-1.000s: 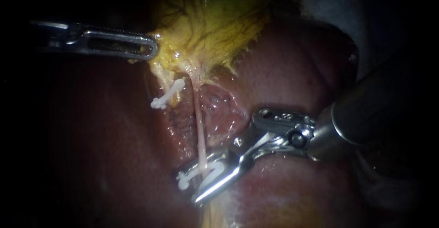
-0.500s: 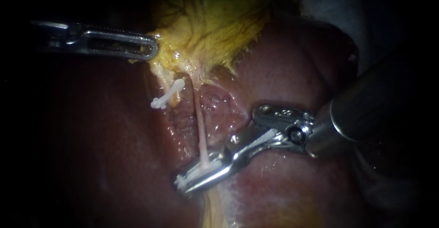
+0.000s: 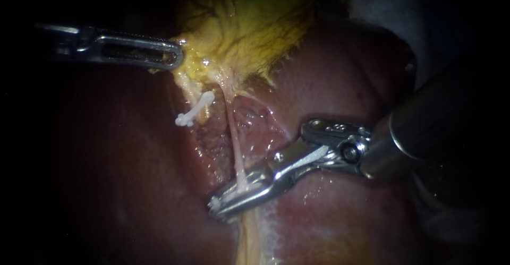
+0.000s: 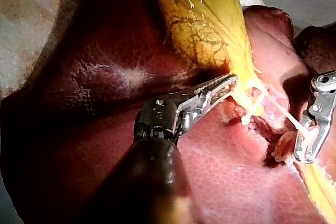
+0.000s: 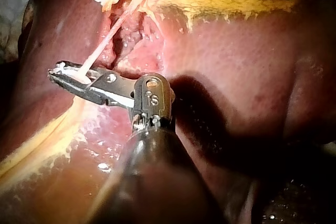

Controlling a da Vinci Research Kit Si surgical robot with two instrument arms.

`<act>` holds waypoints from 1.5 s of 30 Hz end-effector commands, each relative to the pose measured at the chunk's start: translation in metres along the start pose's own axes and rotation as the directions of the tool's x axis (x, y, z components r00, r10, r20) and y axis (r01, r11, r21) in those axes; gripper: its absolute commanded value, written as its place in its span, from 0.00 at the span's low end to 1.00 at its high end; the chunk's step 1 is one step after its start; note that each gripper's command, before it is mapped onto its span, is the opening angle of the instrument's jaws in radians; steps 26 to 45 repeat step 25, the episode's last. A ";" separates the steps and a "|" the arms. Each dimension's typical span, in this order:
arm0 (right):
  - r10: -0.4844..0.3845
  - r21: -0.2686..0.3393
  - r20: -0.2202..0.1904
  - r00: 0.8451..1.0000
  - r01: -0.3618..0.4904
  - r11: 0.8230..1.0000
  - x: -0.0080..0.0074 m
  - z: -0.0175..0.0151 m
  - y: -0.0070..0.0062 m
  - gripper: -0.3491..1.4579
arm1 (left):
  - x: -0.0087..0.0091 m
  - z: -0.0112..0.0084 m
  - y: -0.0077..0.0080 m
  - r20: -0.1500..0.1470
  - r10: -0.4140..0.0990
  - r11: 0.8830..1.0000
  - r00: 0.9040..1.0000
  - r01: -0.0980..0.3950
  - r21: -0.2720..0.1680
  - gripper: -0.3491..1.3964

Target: Clipping first clip right tube

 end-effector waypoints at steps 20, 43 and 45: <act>0.000 -0.005 0.004 1.000 0.000 1.000 0.0000 -0.0003 0.0003 0.00 | 0.0000 0.0000 0.0000 0.000 0.000 1.000 1.000 0.000 0.000 0.00; 0.000 -0.005 0.004 1.000 0.000 1.000 0.0000 -0.0003 0.0003 0.00 | 0.0001 0.0000 0.0000 0.000 0.001 1.000 1.000 -0.001 0.000 0.00; 0.000 -0.005 0.004 1.000 0.000 1.000 0.0000 -0.0003 0.0003 0.00 | 0.0001 0.0000 0.0000 0.000 0.001 1.000 1.000 -0.001 0.000 0.00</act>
